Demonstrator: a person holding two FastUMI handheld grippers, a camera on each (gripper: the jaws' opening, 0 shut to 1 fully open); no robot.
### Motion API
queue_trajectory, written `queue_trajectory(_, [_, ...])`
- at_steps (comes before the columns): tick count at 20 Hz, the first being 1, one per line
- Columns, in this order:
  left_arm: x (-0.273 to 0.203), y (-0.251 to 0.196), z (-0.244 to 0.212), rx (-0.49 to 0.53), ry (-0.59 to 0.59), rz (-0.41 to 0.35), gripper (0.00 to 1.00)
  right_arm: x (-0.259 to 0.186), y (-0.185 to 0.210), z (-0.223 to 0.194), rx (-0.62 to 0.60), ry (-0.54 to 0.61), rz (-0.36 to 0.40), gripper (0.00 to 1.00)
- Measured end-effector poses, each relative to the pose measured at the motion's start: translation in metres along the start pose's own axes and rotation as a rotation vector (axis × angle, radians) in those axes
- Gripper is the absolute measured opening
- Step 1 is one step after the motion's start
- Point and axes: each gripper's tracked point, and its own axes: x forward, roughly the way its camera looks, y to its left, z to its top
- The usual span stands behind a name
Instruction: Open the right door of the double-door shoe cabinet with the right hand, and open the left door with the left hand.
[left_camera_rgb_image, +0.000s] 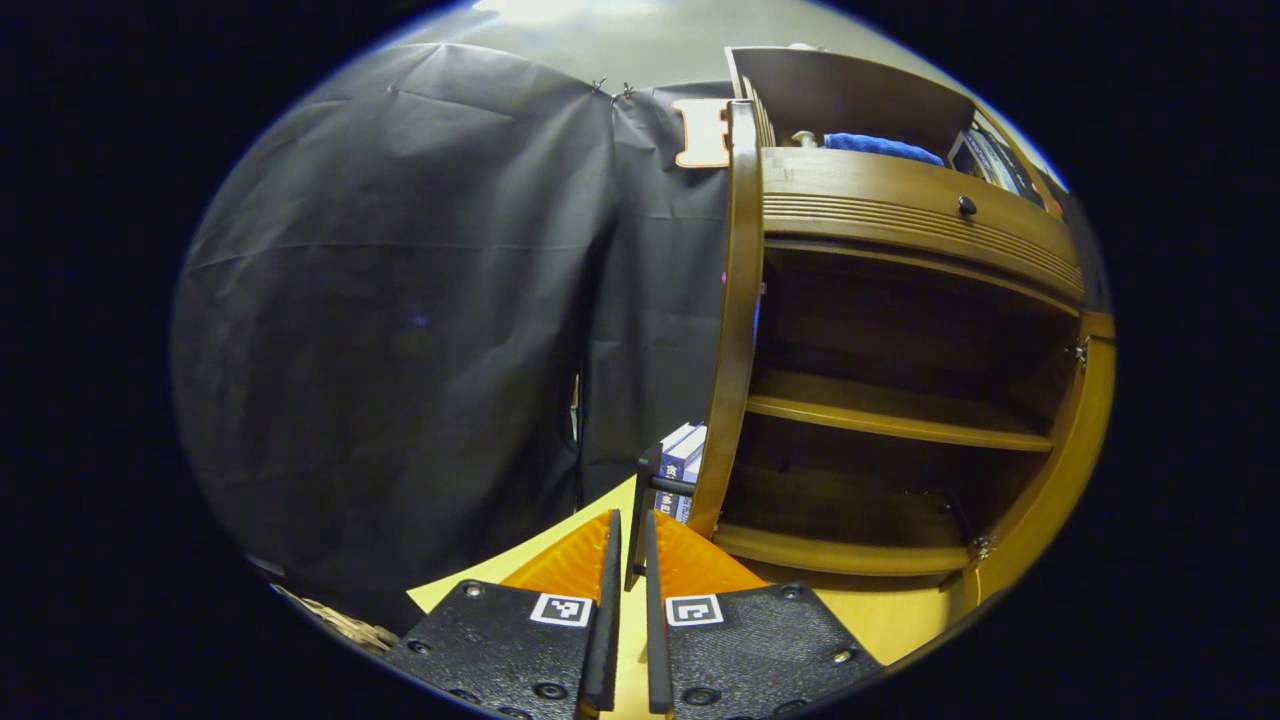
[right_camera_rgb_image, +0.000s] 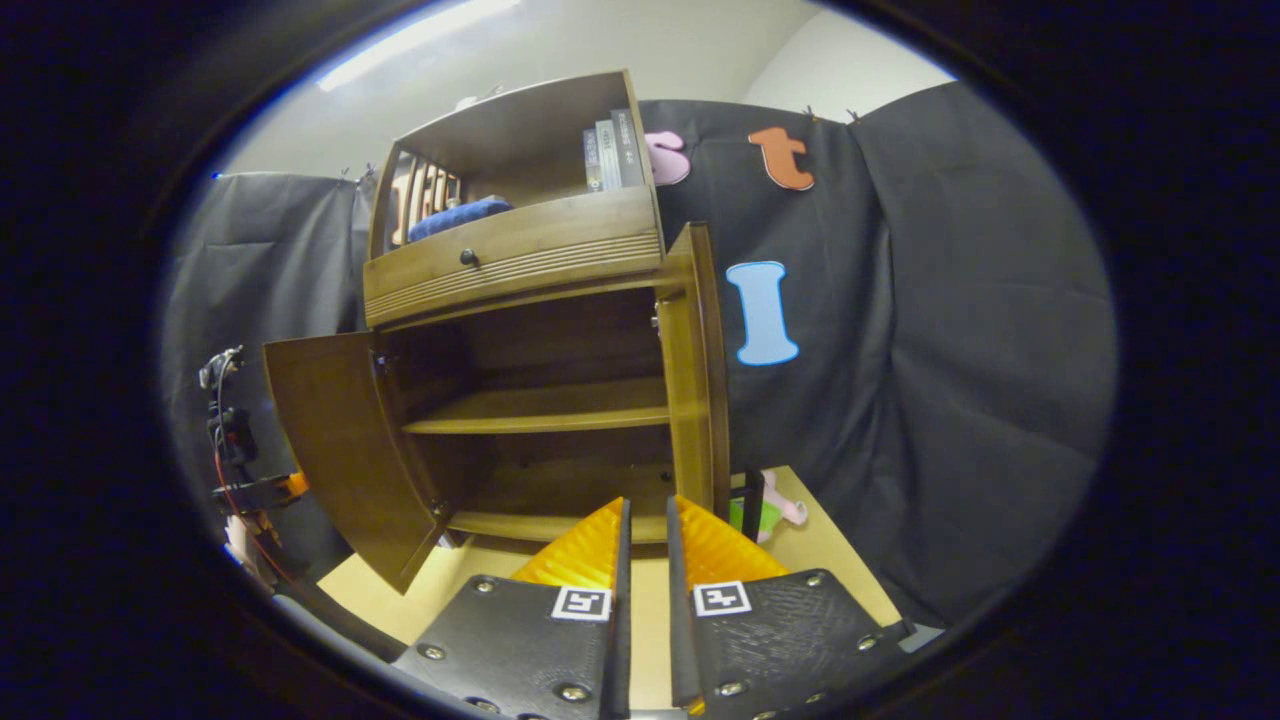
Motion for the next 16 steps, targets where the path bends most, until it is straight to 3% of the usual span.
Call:
queue_trajectory(4, [0.000, 0.005, 0.001, 0.009, -0.006, 0.028, 0.13, 0.001, -0.003, -0.002, 0.005, 0.002, -0.001, 0.16])
queue_trajectory(5, [0.001, 0.008, 0.001, 0.017, -0.008, 0.038, 0.04, 0.002, -0.005, -0.003, 0.009, 0.004, -0.001, 0.16])
queue_trajectory(6, [0.001, 0.011, 0.003, 0.022, -0.011, 0.046, 0.13, 0.002, -0.005, -0.003, 0.014, 0.004, -0.002, 0.16])
queue_trajectory(7, [0.001, 0.015, 0.002, 0.022, -0.013, 0.052, 0.04, 0.002, -0.006, -0.003, 0.017, 0.004, -0.003, 0.16])
queue_trajectory(12, [0.000, 0.028, -0.001, 0.010, -0.006, 0.078, 0.04, 0.004, -0.007, -0.005, 0.026, 0.007, -0.001, 0.16])
queue_trajectory(15, [-0.001, 0.023, -0.006, 0.005, 0.005, 0.064, 0.05, 0.003, -0.005, -0.007, 0.032, 0.010, 0.001, 0.16])
queue_trajectory(16, [-0.002, 0.020, -0.006, 0.011, 0.003, 0.056, 0.13, 0.002, -0.005, -0.007, 0.033, 0.010, 0.000, 0.16])
